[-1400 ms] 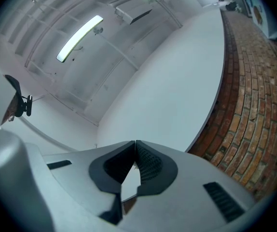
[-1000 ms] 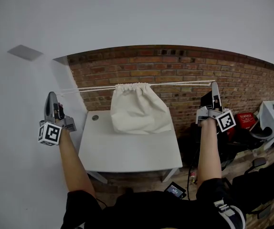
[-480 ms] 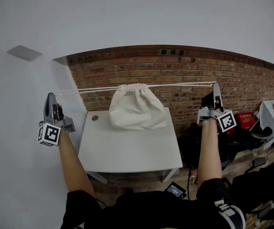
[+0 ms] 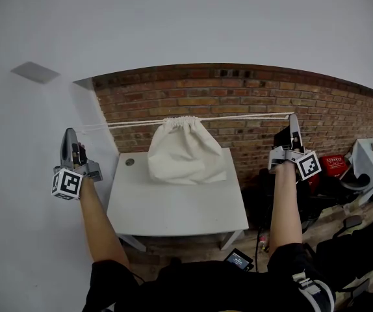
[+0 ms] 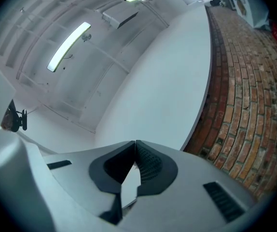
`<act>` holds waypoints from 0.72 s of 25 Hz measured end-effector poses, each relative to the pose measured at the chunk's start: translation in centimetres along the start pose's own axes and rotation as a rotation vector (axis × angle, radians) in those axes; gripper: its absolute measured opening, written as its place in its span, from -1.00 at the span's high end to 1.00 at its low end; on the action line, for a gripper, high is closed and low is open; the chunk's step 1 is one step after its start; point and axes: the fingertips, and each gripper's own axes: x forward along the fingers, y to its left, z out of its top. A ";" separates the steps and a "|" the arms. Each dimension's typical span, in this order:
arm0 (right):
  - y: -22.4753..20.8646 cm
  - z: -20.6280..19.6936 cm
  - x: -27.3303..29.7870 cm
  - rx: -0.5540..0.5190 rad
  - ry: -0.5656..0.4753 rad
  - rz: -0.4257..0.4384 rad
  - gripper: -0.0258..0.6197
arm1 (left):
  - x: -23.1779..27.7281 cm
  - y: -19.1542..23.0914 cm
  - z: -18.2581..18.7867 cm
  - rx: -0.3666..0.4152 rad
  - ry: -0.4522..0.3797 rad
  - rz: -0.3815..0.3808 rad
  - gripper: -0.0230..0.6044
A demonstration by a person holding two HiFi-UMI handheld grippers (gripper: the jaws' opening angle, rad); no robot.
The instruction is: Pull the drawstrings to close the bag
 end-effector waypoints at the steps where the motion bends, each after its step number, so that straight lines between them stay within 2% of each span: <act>1: 0.0 -0.1 0.1 -0.010 0.006 0.001 0.89 | 0.0 0.0 -0.1 -0.001 0.006 -0.003 0.87; 10: 2.1 1.1 1.2 -0.142 0.060 0.063 0.89 | 0.8 -0.8 -0.7 0.002 0.089 -0.083 0.86; 18: 4.0 1.1 2.6 -0.233 0.164 0.124 0.89 | 2.1 -1.2 -0.6 0.025 0.147 -0.137 0.86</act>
